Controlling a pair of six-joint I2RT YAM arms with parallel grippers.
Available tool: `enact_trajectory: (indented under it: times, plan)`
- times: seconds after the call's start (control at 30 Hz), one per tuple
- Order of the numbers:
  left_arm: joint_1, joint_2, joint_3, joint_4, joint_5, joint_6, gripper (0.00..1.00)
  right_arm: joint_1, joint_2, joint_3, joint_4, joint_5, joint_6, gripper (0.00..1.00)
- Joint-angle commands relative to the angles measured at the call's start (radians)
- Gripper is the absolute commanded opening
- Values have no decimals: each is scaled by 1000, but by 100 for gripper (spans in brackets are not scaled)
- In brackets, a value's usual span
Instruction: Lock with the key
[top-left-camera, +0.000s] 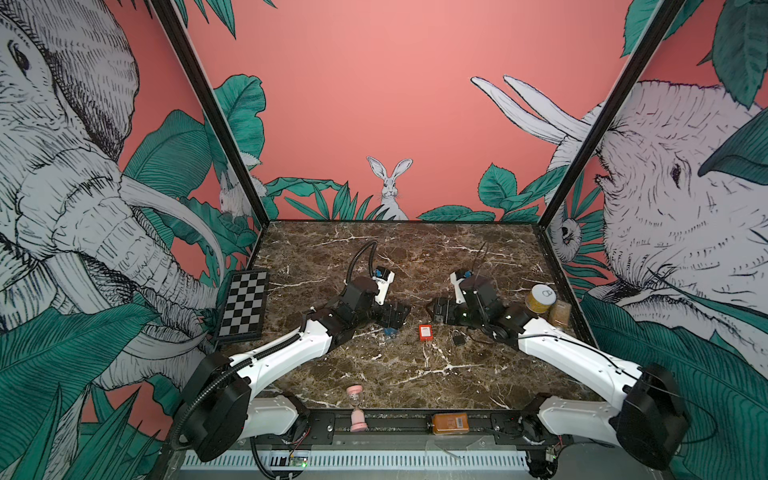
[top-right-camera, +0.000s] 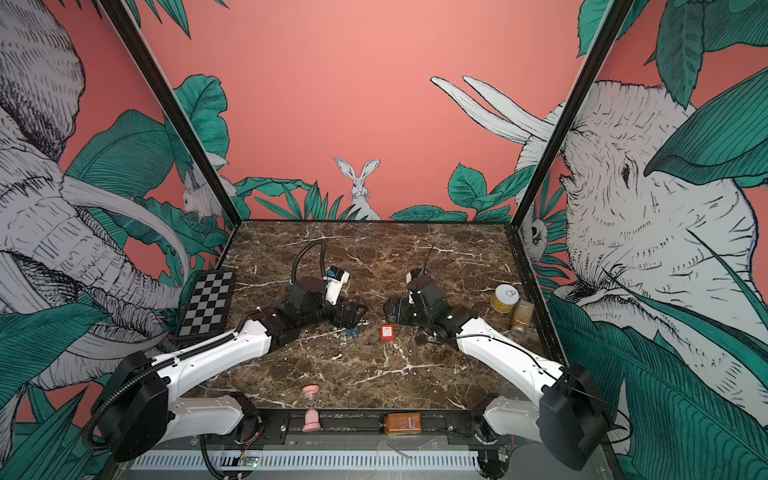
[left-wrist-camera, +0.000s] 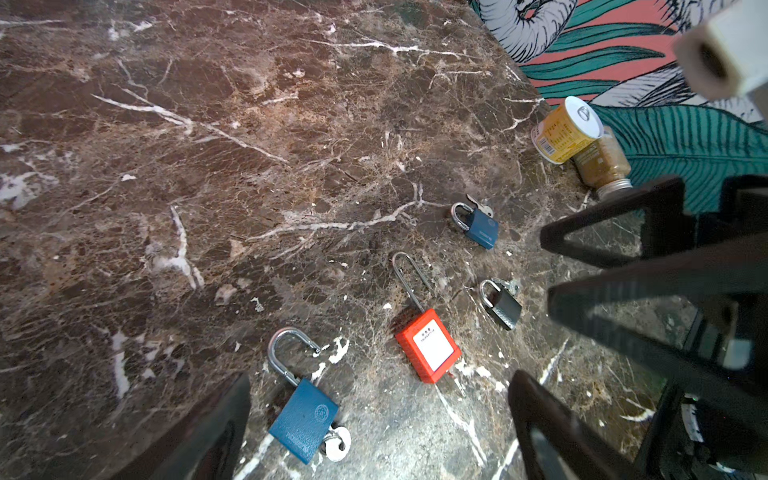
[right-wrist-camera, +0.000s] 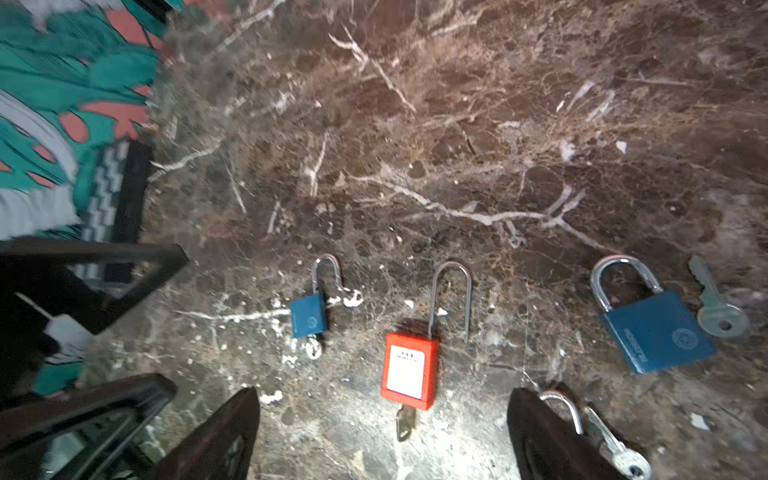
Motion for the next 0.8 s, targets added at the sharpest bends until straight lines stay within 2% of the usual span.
enact_trajectory:
  times: [0.0,0.1,0.3,0.6,0.63,0.77]
  plan:
    - [2,-10,19,11,9,-34,97,68,73,79,-189,171,-68,91]
    - [2,-9,18,4,9,-34,97,106,119,114,-209,198,-59,92]
    - [3,-11,30,-7,13,-30,97,112,138,107,-172,178,-45,90]
    - [6,-23,9,18,44,-42,98,122,197,106,-155,170,-28,82]
    - [8,-25,6,21,52,-45,98,122,206,107,-156,169,-28,78]
    - [18,-15,5,22,70,-57,97,122,233,100,-146,151,-26,76]
